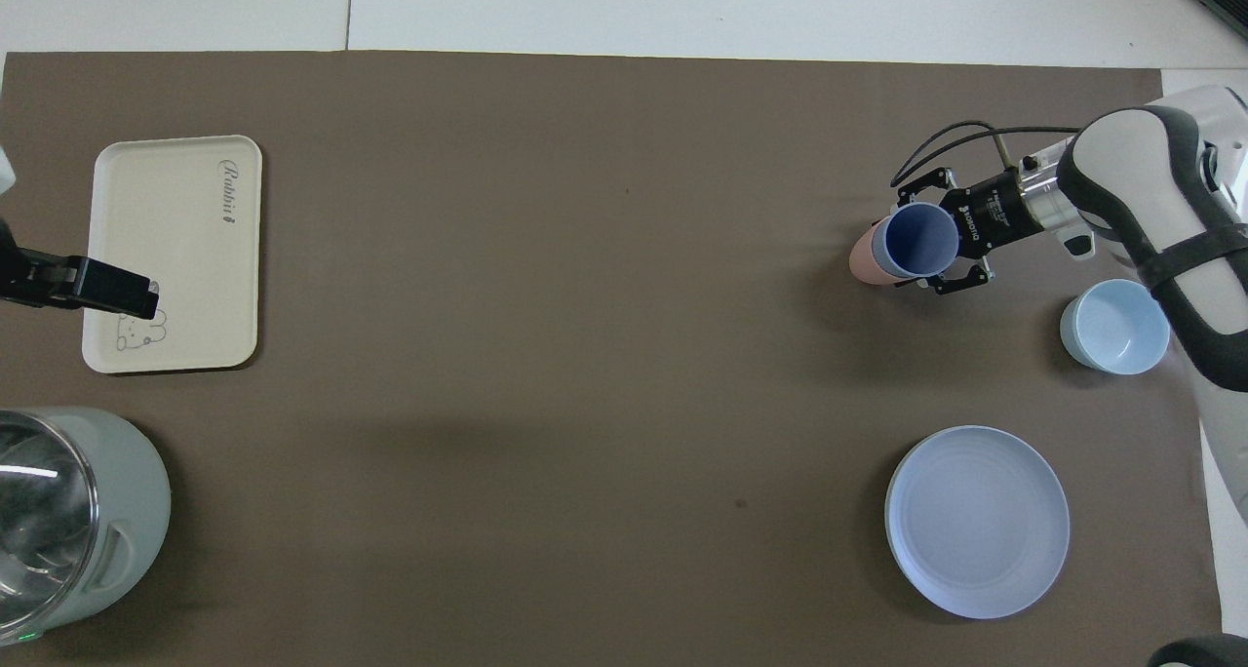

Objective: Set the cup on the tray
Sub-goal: 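Lift the stacked cups toward the center with the right gripper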

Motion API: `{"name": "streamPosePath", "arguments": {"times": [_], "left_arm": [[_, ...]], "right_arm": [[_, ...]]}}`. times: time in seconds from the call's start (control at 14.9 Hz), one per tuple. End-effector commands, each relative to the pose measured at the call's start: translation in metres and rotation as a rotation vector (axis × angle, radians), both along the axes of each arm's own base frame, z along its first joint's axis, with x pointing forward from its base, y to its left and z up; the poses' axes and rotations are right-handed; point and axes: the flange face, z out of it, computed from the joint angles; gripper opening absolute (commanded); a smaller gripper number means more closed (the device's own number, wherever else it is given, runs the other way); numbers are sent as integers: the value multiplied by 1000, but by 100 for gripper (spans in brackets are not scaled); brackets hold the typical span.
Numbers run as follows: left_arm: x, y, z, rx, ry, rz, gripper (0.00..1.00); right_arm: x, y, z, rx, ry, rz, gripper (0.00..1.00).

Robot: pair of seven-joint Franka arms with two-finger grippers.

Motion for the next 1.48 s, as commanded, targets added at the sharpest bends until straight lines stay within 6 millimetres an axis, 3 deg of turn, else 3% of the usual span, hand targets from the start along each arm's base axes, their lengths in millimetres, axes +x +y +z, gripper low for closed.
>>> {"name": "streamPosePath", "arguments": {"times": [0.0,0.27,0.4,0.67,0.94,1.01,1.14,1.28,1.41], "left_arm": [[-8,2,3,-7,-1,14,100],[-8,2,3,-7,-1,13,100],[-8,2,3,-7,-1,13,100],[-8,2,3,-7,-1,13,100],[-16,0,0,-4,45,22,100],[-16,-8,0,-4,41,28,100],[-18,-30,0,-10,42,94,100],[-20,-85,2,-32,4,170,100],[-26,-142,-2,-57,-57,274,100]], "right_arm": [[-10,56,45,-7,33,-28,0],[-27,151,102,-62,63,-52,0],[-39,185,132,-83,72,-73,0],[-55,227,171,-98,71,-98,0],[-63,258,175,-156,20,-71,0],[-66,273,179,-153,10,-78,0],[-65,281,181,-169,41,-160,0],[-69,299,183,-163,18,-169,0],[-68,301,181,-160,3,-191,0]]}}
